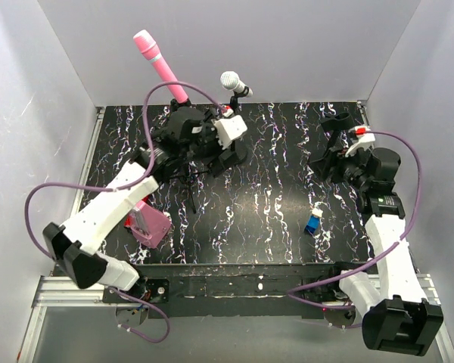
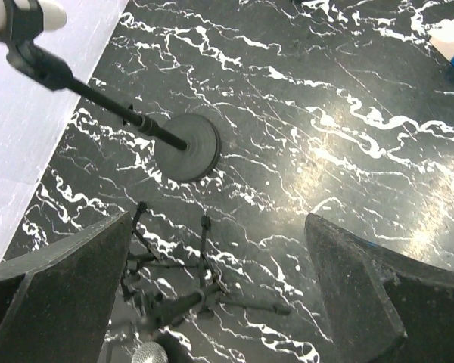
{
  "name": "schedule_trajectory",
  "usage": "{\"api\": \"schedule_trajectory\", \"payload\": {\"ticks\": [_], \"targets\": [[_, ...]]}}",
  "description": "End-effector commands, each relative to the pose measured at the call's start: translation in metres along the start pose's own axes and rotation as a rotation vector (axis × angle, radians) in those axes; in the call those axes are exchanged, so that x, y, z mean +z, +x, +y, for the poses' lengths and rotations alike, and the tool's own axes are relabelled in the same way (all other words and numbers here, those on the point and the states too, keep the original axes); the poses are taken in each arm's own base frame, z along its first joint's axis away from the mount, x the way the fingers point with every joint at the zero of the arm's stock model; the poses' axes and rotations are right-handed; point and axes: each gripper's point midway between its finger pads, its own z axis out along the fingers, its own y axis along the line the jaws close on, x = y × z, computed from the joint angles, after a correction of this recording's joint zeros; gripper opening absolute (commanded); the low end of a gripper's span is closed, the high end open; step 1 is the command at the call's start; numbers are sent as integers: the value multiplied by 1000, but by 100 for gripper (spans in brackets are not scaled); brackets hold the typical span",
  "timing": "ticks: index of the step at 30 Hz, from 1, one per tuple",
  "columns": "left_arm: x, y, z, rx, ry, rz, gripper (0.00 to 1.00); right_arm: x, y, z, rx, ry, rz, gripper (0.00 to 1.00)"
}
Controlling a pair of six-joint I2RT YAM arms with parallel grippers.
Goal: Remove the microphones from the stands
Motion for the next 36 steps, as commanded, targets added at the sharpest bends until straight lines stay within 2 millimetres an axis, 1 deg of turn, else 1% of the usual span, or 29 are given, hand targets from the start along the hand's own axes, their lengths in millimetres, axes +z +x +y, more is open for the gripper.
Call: {"api": "schedule_trajectory", "payload": {"ticks": [1,2,5,7,8,9,12,13,16,19,23,24,30,31,32,33,36], "targets": [[-31,11,-6,-5,-12,-12,98,-1,-9,60,-67,-259,46,71],[-32,16,-7,-21,-11,-7,98,6,-11,76,-106,-311,41,71],[-35,23,-1,-99,-16,-9,98,31,-28,103,-183,-381,3,69],[-36,22,1,-121,-22,-12,98,54,-41,117,-200,-418,-37,67],[-36,19,4,-127,-27,-18,98,63,-52,126,-215,-437,-65,66],[-36,16,5,-136,-29,-23,98,73,-57,135,-222,-459,-78,65],[-38,10,11,-129,-41,-27,98,104,-77,156,-243,-504,-152,64],[-39,12,13,-124,-50,-18,98,113,-86,162,-251,-507,-189,64],[-43,11,22,-91,-81,-2,98,142,-101,176,-229,-516,-256,64],[-47,8,31,-53,-100,22,98,171,-102,190,-218,-538,-275,65],[-50,2,44,-29,-145,44,98,196,-106,203,-199,-564,-284,65],[-51,-1,47,-30,-153,45,98,203,-105,205,-196,-568,-280,65],[-55,1,54,-4,-183,73,98,233,-100,205,-167,-522,-279,64],[-55,0,56,2,-186,75,98,237,-100,202,-162,-508,-283,64],[-55,-2,57,5,-187,73,98,241,-99,203,-163,-506,-284,64],[-56,-1,63,6,-216,86,98,245,-99,204,-169,-505,-285,64],[-54,-4,67,16,-226,82,98,256,-94,206,-191,-496,-286,63]]}}
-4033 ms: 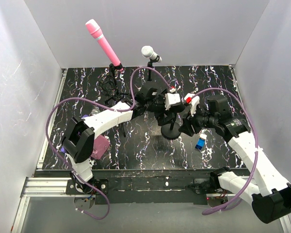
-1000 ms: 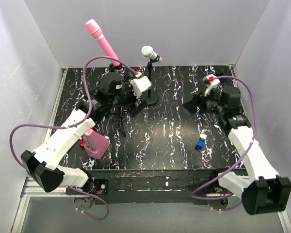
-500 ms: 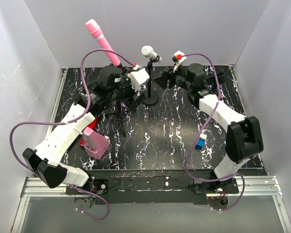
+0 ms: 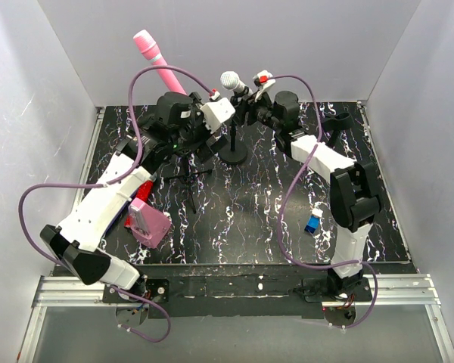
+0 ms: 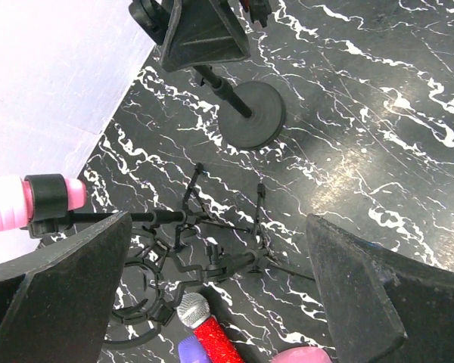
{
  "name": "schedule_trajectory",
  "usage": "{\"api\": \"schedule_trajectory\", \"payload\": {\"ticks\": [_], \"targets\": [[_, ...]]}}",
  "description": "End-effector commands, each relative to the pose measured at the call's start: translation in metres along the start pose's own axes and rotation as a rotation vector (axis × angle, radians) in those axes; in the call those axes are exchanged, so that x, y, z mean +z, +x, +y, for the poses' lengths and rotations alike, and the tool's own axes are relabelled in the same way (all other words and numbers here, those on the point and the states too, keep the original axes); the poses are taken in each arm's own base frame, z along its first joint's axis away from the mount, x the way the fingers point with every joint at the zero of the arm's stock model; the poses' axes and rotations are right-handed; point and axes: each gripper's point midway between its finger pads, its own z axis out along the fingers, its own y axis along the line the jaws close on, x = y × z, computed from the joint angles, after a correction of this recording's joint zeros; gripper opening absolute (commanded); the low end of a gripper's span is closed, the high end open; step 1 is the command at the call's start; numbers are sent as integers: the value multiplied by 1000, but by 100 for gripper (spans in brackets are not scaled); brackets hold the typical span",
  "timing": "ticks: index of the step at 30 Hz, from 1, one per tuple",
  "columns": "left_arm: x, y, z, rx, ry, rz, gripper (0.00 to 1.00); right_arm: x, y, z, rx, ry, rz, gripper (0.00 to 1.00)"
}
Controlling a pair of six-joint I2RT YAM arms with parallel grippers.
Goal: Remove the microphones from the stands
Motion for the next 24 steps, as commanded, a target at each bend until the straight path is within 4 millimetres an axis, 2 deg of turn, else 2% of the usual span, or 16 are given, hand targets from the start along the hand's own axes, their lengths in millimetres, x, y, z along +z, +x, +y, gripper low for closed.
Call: {"api": "schedule_trajectory", "payload": {"ticks": [1,4,8,11,18,24], "targets": [[-7,-9,17,23,-62,-8,98,19,-29,-1,-64,16,-99,61],[-3,-10,18,23,-65,-10,98,23,-28,-3,-79,26,-100,50],[-1,-10,18,16,-65,-17,98,16,-38,-4,-117,56,-120,34],[0,-10,17,15,-63,-25,98,1,-41,-2,-154,80,-126,29],[-1,-8,10,2,-57,-60,98,-45,-51,23,-215,103,-126,3],[-8,-11,-1,-39,-21,-111,98,-84,-58,46,-244,166,-120,1]]}}
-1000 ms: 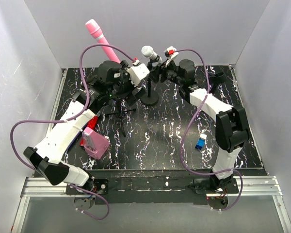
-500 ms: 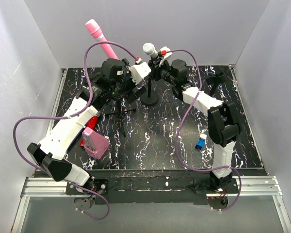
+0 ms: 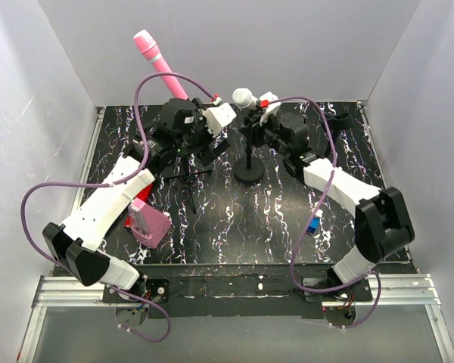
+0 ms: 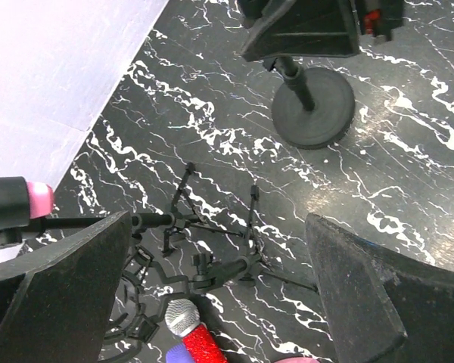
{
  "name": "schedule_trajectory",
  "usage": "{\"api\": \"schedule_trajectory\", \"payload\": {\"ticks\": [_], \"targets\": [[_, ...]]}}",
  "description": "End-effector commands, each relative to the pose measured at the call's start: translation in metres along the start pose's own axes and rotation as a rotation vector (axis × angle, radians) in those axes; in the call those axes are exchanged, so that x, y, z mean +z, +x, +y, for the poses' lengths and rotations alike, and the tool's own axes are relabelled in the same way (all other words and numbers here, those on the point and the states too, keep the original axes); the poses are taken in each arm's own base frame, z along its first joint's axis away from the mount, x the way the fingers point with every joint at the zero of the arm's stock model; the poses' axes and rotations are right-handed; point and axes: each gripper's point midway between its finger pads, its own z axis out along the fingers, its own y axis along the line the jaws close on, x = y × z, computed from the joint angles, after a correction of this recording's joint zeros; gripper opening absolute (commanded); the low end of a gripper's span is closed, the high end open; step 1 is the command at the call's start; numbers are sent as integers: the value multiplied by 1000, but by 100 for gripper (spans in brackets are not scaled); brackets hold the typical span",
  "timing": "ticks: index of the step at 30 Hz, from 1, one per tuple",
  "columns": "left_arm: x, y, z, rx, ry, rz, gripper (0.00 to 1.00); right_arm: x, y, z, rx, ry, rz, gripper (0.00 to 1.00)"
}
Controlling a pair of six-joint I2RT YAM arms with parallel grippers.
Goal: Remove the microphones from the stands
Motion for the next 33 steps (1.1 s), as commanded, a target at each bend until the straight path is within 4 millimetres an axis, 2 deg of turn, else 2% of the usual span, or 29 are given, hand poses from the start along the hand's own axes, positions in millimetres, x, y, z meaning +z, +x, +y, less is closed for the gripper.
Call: {"api": "schedule_trajectory", "payload": {"ticks": [1,6,10,12,14,16,19,22,25,30,33], "targets": [[-27,-22,1,-38,-8,-120,98,-37,-77,11,-71,87,-184,1],[-35,-29,-7,-84,26,-172,98,-55,-50,22,13,124,-110,1],[-45,-52,-17,-129,93,-265,98,-62,-37,33,44,105,-66,2],[-51,-67,-22,-139,139,-314,98,-65,-32,34,49,98,-49,9],[-59,-85,-32,-146,213,-370,98,-67,-24,37,45,87,-27,24],[-59,-96,-42,-153,267,-396,98,-70,-21,43,40,53,-13,38],[-54,-111,-43,-186,276,-431,98,-75,-17,49,45,24,4,45],[-44,-126,-49,-203,307,-464,98,-79,-12,51,54,14,17,45],[-28,-137,-54,-219,310,-473,98,-82,-7,53,57,7,26,45],[-12,-151,-64,-223,331,-499,98,-85,-5,54,57,4,28,45],[0,-151,-62,-224,307,-494,90,-88,-3,56,61,-3,40,49]]}}
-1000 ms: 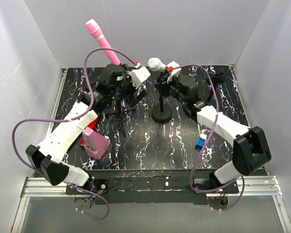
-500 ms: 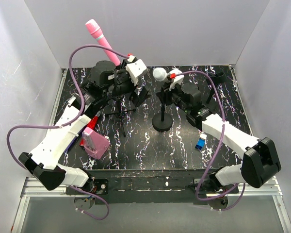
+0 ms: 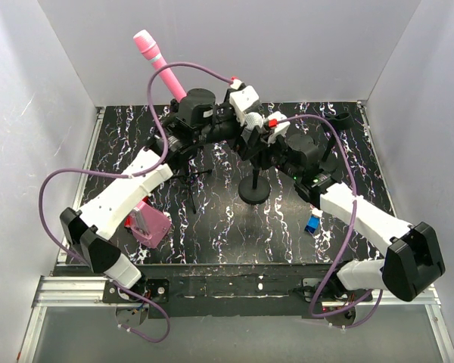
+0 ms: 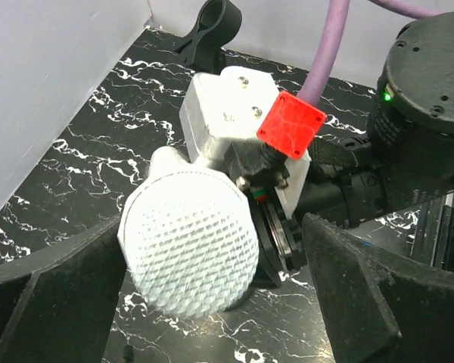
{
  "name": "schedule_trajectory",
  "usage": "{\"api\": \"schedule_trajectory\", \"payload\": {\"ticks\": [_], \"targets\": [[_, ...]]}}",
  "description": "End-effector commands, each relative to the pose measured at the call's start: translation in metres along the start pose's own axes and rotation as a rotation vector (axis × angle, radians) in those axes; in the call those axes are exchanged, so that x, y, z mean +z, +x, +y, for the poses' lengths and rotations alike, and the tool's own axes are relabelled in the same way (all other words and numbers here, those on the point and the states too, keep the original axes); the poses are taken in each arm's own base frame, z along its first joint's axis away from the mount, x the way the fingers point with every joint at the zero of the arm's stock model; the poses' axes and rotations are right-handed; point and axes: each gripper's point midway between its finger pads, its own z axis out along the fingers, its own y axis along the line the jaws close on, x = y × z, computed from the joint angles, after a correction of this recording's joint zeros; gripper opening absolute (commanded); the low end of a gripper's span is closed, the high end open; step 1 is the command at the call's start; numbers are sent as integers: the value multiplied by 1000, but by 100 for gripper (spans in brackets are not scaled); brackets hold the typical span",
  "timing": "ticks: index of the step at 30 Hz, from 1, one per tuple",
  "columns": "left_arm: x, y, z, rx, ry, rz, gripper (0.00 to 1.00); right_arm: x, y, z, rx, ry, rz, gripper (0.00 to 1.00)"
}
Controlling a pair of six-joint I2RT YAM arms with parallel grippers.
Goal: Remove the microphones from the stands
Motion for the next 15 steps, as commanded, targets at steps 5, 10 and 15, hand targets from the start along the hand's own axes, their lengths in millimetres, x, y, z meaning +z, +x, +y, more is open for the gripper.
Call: {"api": "schedule_trajectory", "payload": {"ticks": [5,10,15], "targets": [[5,-41,19,74,-81,-103,61,-34,-18,8,-16,-14,52,59],[5,-42,23,88,-37,-115,45,-84,-7,21,-83,-95,121,70],[4,-36,2,72,139,-104,29,-119,-21,10,-117,-159,48,80]]}}
